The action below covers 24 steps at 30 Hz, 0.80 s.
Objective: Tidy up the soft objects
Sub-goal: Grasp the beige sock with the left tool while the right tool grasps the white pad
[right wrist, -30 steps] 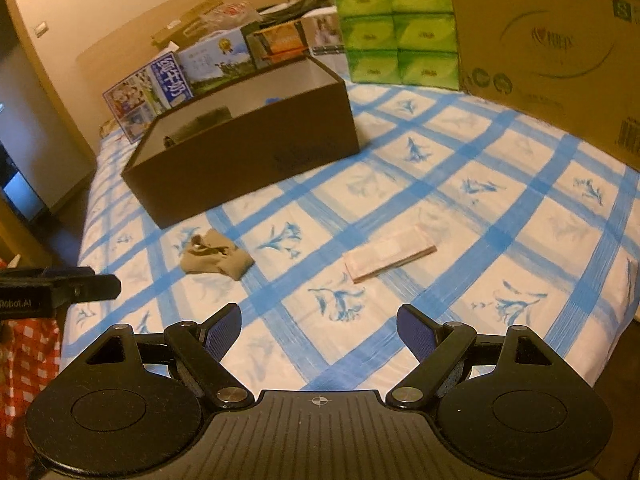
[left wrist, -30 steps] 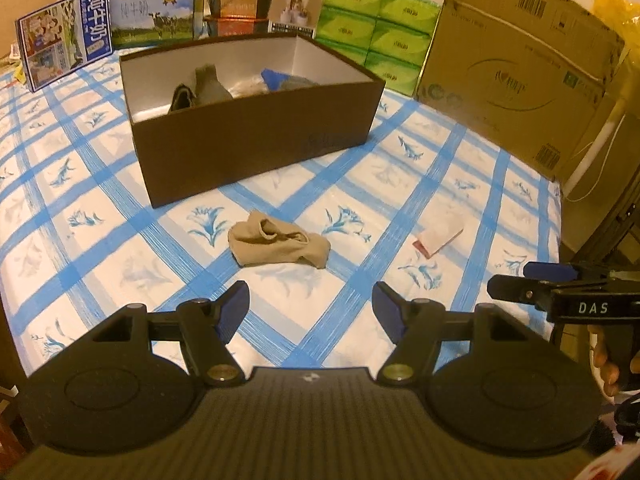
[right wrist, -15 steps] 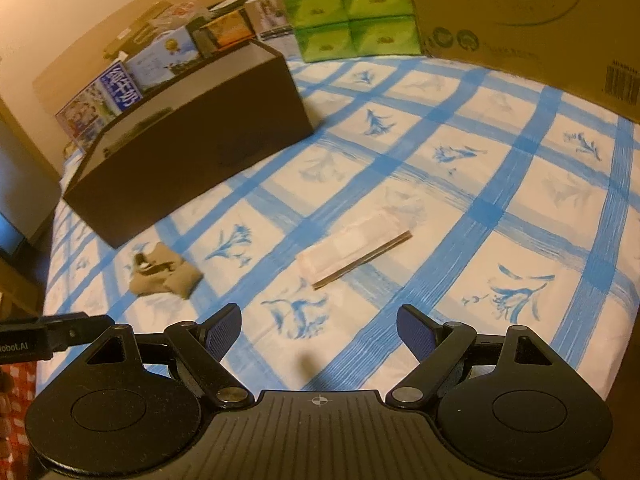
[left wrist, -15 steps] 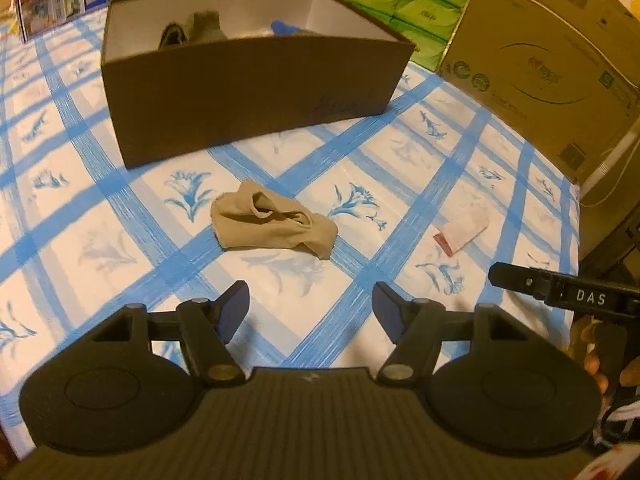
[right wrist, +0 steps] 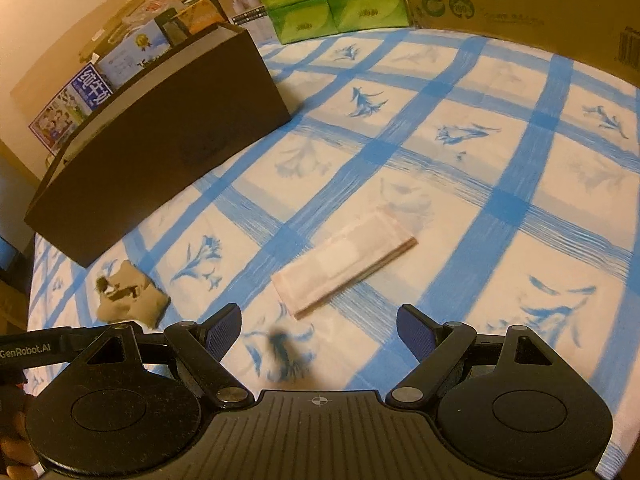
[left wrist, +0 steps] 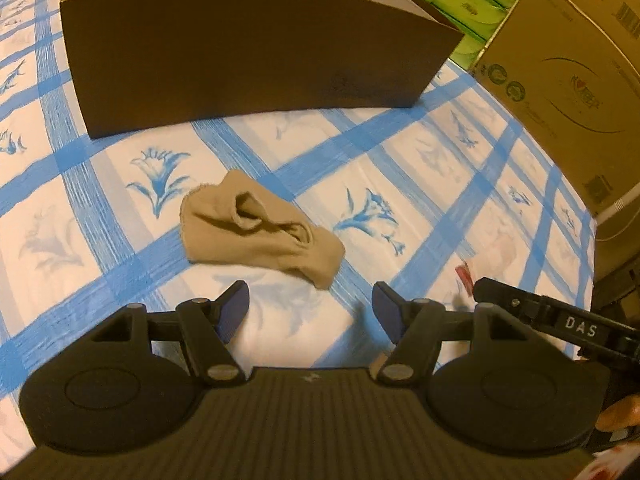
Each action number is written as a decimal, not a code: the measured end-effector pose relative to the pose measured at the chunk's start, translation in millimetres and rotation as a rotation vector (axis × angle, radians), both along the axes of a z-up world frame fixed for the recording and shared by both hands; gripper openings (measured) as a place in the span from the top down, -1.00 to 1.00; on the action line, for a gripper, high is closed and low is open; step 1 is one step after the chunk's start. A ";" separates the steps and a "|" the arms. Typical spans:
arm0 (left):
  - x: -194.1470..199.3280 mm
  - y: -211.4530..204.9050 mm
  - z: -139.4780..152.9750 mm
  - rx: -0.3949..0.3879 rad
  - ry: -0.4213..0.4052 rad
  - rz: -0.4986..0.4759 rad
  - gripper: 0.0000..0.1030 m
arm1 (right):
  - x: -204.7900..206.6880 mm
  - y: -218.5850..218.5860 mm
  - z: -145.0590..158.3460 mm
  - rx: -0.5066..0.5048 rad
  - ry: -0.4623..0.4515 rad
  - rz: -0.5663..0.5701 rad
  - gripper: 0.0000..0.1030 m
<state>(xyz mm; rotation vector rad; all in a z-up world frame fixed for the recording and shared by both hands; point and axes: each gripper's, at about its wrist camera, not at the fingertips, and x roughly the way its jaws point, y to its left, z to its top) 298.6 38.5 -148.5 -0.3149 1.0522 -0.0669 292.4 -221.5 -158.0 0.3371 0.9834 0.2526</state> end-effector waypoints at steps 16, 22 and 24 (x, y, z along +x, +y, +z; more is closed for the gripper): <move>35.0 -16.5 -10.2 0.110 -0.038 0.017 -0.32 | 34.3 34.6 -9.5 -0.144 -0.127 0.070 -0.63; 33.2 -21.9 -14.8 0.236 -0.085 -0.061 -0.16 | 30.0 46.5 -13.5 -0.224 -0.183 0.155 -0.46; 30.2 -20.5 -14.8 0.243 -0.098 -0.082 -0.07 | 29.0 47.9 -14.5 -0.233 -0.194 0.171 -0.41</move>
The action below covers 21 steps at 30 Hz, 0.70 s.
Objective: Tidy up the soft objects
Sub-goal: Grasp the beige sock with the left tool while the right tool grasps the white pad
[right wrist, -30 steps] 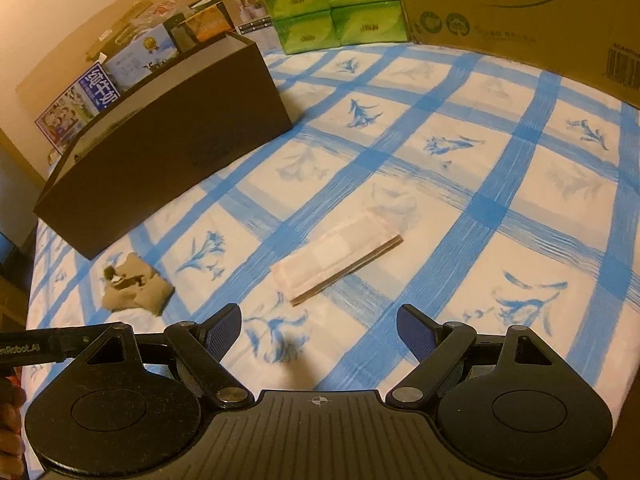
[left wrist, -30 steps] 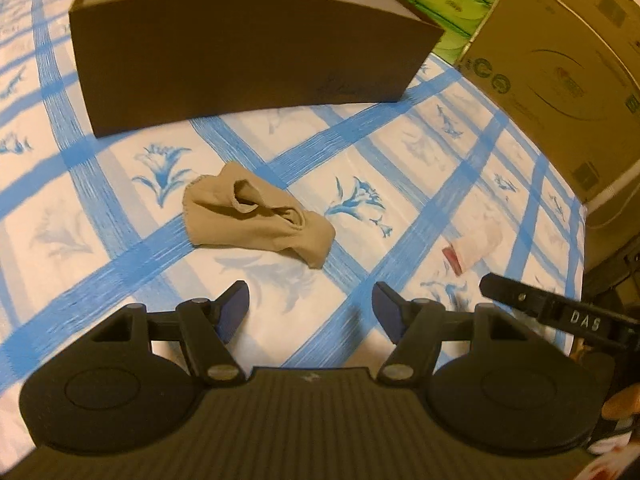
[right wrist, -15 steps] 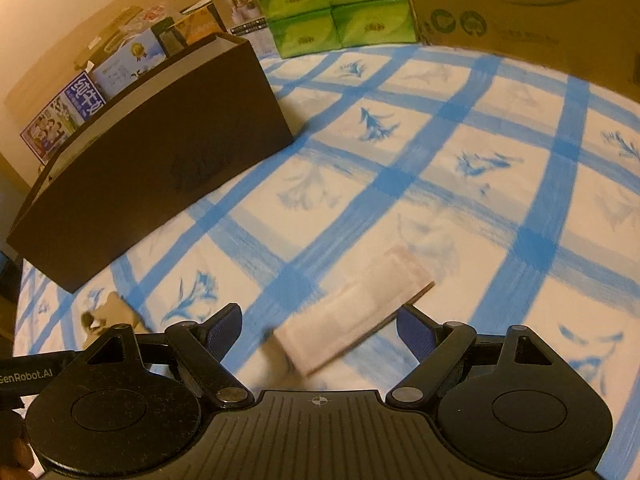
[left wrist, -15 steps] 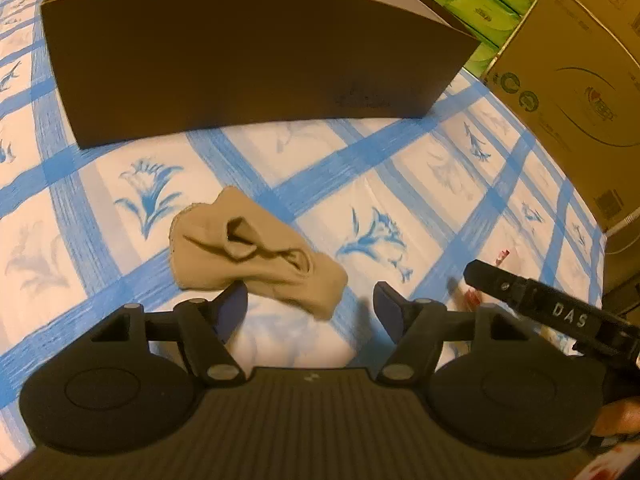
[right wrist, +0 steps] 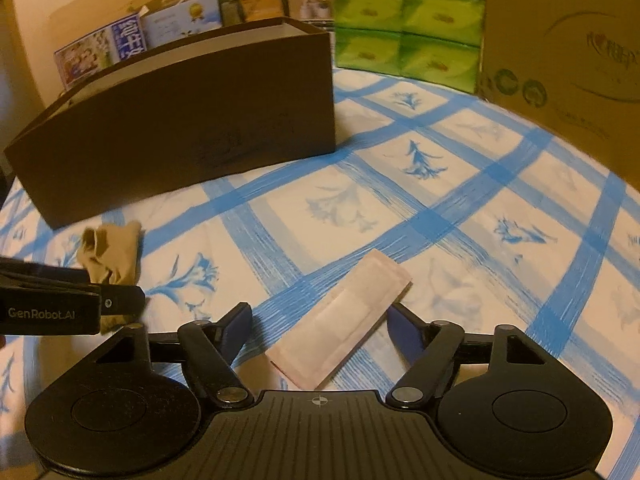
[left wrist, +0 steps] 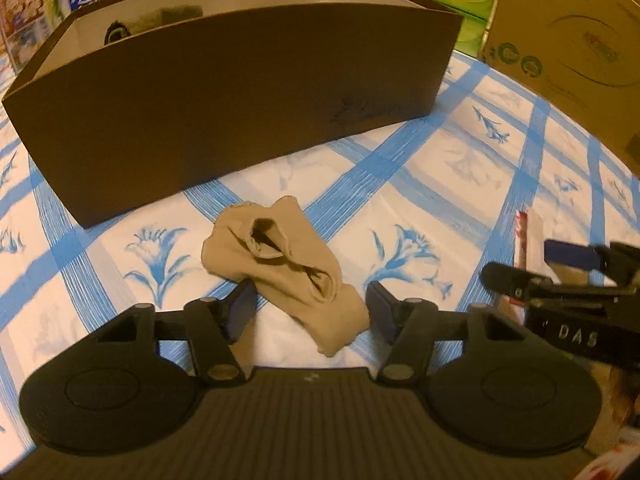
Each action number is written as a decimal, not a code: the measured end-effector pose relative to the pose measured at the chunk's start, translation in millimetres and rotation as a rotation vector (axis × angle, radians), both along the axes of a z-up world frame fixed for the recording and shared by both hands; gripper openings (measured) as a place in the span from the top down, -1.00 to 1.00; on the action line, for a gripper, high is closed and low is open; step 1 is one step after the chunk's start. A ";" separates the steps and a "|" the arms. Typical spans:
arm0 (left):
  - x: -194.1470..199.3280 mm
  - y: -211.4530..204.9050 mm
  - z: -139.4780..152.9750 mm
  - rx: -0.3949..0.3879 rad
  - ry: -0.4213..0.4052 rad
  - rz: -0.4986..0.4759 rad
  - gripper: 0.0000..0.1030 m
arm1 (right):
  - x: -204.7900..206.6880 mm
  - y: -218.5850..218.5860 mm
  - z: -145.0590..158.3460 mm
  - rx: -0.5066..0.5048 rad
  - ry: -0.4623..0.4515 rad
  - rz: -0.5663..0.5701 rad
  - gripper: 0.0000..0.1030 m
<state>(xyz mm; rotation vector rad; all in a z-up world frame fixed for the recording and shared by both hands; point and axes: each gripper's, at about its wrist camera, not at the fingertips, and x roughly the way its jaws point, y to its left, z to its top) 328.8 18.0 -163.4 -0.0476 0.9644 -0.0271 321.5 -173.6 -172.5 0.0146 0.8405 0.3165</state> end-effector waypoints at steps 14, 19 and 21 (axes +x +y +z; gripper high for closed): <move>-26.4 35.7 6.9 0.034 0.008 -0.062 0.38 | -19.8 8.9 1.6 0.059 -0.005 0.121 -0.20; -17.6 34.2 5.3 0.049 0.005 -0.051 0.27 | -15.7 9.6 4.6 0.089 0.036 0.016 -0.20; -12.3 33.9 4.1 0.052 0.004 -0.047 0.22 | -11.9 10.6 5.6 0.097 0.050 -0.015 -0.20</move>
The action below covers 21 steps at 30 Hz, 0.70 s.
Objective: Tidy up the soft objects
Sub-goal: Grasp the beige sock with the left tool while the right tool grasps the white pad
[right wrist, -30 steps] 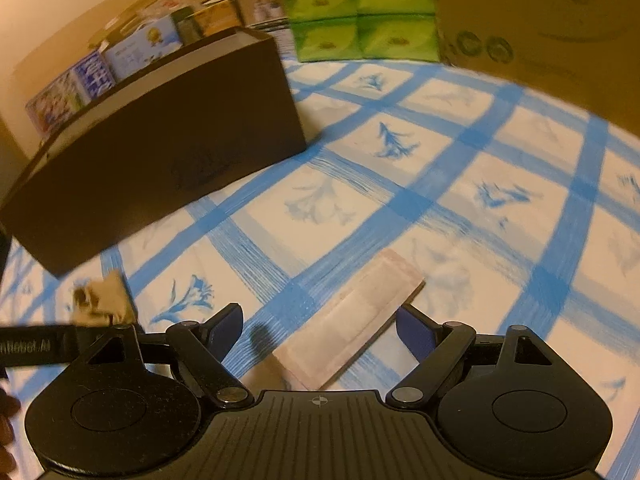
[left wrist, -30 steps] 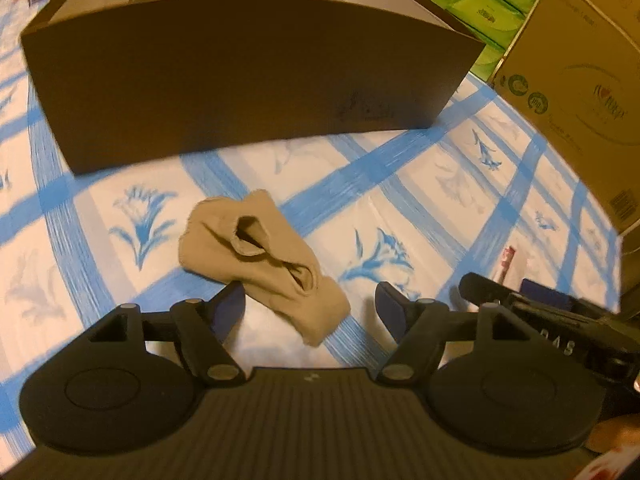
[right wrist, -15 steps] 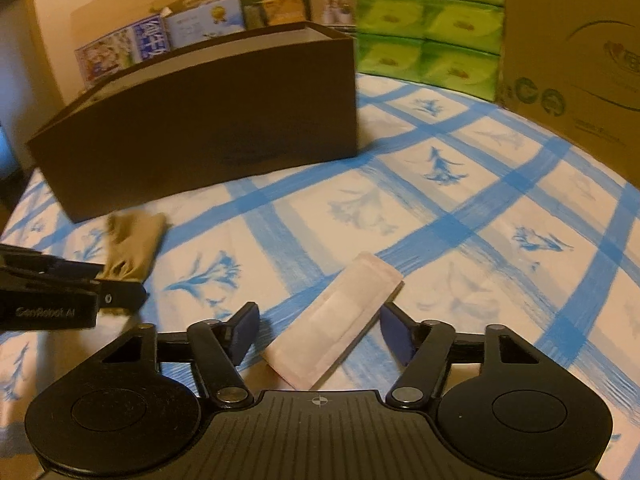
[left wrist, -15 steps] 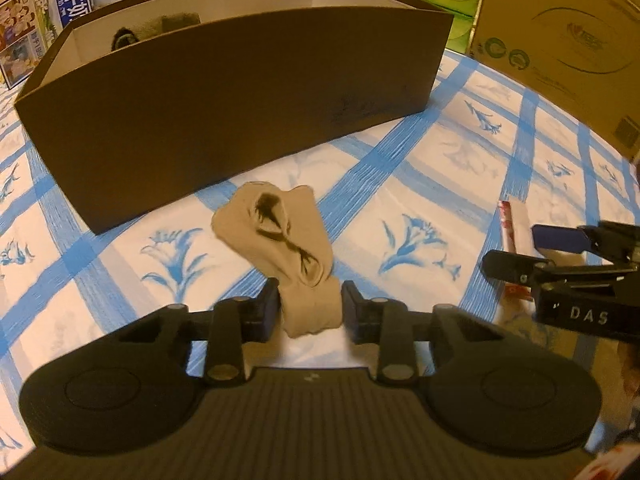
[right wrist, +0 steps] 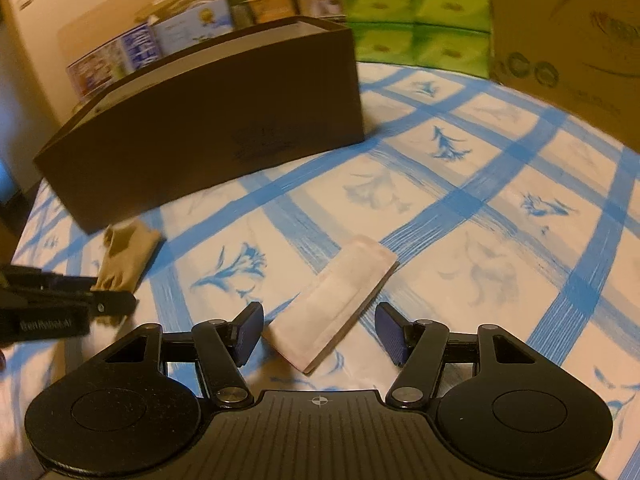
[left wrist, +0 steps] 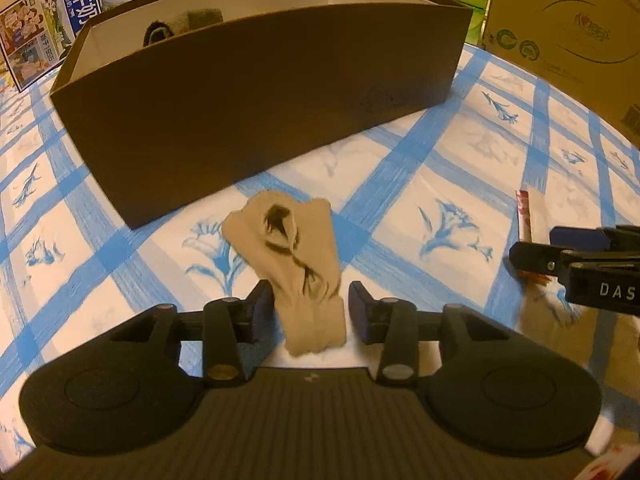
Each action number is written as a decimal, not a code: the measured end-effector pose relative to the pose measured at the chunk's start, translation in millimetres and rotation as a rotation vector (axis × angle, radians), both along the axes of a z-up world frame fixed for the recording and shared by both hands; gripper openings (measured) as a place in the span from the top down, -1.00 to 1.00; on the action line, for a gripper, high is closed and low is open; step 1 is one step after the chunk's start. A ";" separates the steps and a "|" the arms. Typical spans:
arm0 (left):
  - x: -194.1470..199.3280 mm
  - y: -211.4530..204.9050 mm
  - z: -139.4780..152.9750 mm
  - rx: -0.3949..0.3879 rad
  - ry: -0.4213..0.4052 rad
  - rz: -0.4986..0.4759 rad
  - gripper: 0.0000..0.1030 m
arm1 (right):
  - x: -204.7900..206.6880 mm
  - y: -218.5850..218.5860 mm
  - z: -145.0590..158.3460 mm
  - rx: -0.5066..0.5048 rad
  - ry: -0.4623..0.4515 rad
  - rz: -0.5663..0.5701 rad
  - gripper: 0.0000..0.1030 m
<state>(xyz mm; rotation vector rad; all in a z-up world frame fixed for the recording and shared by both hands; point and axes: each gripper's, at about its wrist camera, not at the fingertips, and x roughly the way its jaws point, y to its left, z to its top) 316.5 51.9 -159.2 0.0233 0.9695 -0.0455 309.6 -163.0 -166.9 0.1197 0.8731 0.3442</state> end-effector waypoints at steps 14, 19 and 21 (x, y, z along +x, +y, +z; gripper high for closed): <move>13.8 0.4 -3.0 -0.005 -0.002 0.005 -0.04 | 18.7 7.1 3.4 0.048 0.066 -0.100 -0.35; 15.9 2.2 -4.1 -0.012 -0.003 0.008 -0.03 | 21.1 13.0 1.5 0.019 0.046 -0.101 -0.33; 14.9 2.7 -3.9 -0.008 -0.008 0.010 0.04 | 20.8 14.3 1.2 0.003 0.037 -0.102 -0.17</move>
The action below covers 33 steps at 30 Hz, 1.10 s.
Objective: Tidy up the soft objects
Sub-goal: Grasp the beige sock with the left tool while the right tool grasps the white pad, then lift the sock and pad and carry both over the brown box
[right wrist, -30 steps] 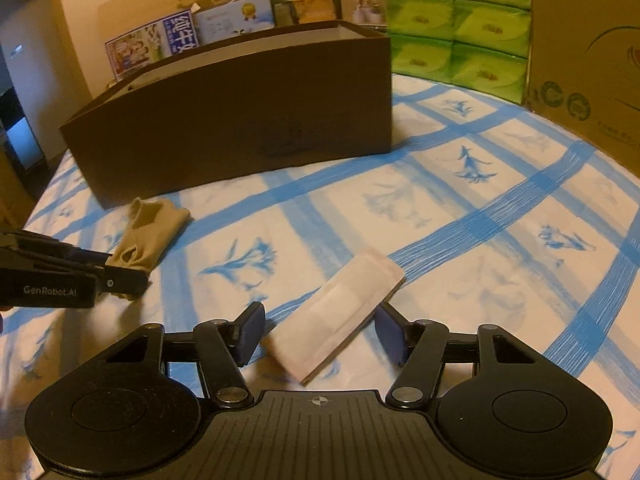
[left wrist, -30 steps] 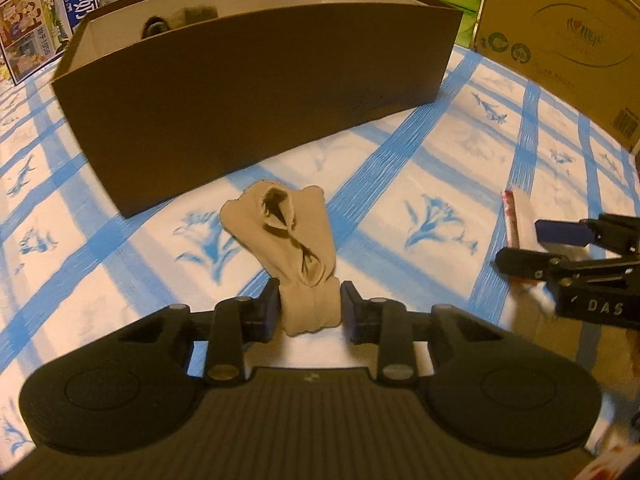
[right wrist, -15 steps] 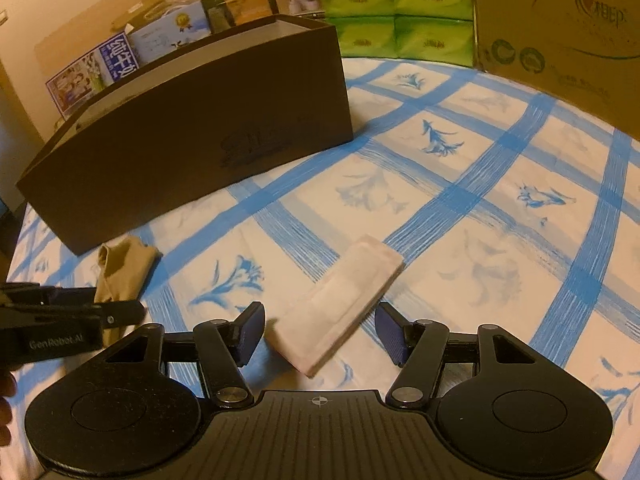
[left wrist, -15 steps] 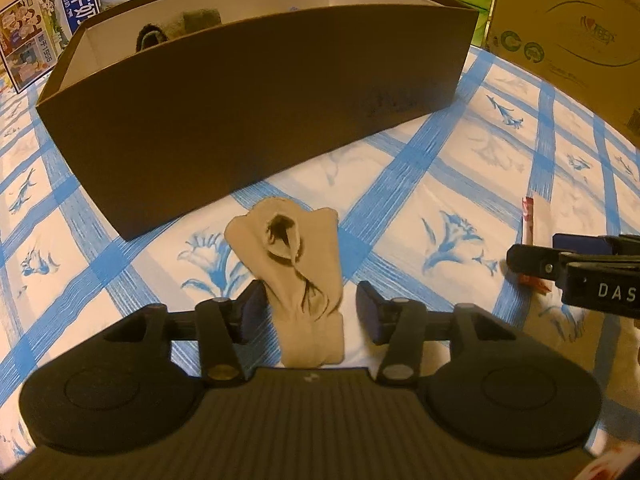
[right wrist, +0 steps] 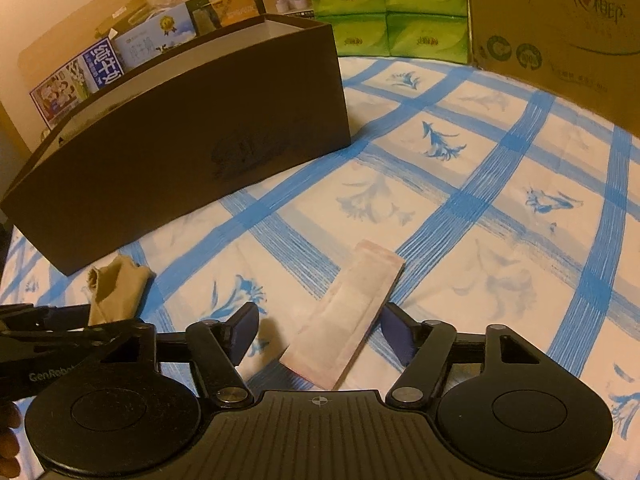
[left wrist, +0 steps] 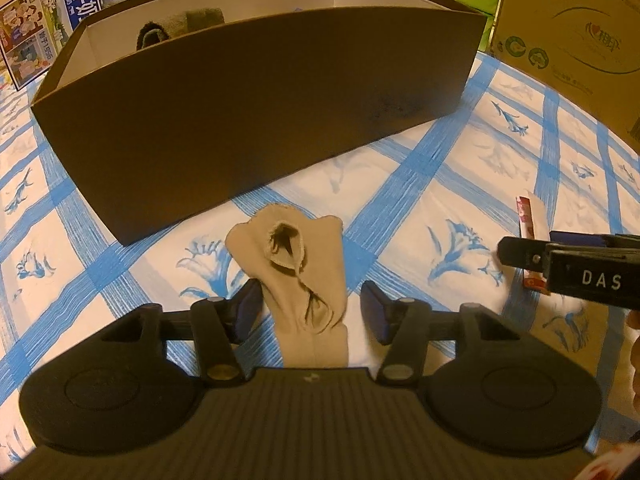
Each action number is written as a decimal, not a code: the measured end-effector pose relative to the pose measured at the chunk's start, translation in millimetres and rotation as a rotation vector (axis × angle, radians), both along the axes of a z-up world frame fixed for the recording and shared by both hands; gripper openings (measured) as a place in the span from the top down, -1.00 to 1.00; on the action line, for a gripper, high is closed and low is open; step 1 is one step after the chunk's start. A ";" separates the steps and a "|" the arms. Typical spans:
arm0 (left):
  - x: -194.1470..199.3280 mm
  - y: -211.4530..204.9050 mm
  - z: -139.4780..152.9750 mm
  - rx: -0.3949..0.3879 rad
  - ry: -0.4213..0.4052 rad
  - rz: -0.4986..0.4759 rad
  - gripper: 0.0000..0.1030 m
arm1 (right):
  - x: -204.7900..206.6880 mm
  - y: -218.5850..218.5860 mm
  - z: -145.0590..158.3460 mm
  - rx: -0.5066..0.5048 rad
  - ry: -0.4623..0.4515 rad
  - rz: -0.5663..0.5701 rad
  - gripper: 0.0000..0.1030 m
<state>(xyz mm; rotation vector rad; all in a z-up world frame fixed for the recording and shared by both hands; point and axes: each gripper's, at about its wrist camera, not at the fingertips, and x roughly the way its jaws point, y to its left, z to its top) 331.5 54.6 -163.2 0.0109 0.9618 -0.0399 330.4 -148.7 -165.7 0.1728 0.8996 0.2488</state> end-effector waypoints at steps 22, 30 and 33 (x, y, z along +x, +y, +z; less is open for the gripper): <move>-24.1 4.5 15.6 0.007 -0.006 -0.005 0.88 | -21.6 -10.7 4.8 -0.031 -0.010 0.095 0.47; -34.0 8.8 33.0 -0.002 -0.029 0.008 0.88 | -29.9 -9.5 21.2 0.011 -0.027 0.106 0.49; -38.7 10.0 44.2 -0.006 -0.052 0.008 0.88 | -32.1 -8.6 30.9 0.027 -0.042 0.109 0.49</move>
